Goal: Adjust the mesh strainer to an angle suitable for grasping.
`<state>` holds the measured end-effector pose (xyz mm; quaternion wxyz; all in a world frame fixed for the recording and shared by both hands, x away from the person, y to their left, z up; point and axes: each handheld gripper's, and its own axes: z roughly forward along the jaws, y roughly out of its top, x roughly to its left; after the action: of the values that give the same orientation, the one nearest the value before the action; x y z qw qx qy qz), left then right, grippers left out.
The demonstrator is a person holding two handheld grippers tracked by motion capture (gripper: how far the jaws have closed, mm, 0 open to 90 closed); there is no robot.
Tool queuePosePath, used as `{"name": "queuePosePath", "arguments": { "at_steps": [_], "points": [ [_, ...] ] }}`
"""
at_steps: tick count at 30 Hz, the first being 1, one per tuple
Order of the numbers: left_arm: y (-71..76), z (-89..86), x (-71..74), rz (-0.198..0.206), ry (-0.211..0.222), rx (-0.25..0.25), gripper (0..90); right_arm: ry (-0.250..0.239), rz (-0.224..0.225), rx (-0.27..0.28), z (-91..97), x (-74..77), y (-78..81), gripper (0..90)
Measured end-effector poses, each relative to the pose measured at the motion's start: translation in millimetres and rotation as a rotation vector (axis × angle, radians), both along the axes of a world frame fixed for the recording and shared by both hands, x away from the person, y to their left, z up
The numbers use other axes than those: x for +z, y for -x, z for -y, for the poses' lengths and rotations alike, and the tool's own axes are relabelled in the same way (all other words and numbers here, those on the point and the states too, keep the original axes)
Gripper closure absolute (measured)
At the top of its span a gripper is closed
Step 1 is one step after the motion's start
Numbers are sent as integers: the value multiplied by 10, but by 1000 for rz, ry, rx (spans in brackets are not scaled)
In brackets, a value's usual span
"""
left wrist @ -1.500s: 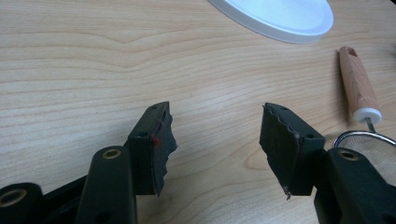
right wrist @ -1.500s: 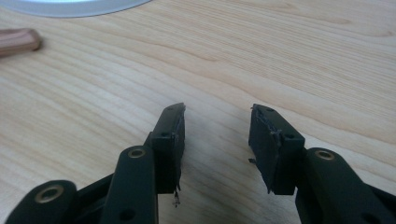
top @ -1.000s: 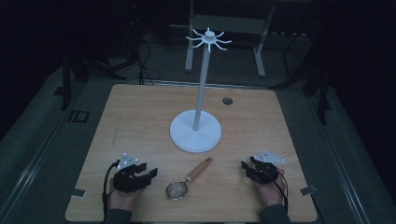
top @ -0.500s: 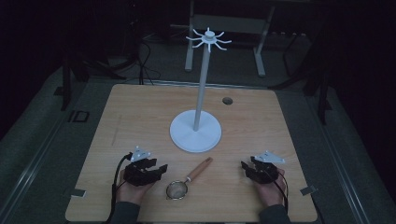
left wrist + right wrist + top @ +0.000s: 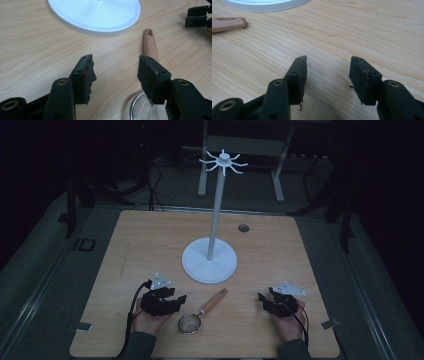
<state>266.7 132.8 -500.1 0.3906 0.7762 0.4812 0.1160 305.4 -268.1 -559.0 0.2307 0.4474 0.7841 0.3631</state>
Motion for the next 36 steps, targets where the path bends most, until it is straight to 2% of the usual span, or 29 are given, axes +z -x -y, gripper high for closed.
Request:
{"name": "queuePosePath", "arguments": {
  "at_steps": [26,36],
  "points": [
    [-164,284,73,-22,-39,-51,465,5,7,-12,-6,1,8,431],
    [-231,377,69,-58,-56,-81,474,4,7,-9,-3,1,6,431]
  ]
}}
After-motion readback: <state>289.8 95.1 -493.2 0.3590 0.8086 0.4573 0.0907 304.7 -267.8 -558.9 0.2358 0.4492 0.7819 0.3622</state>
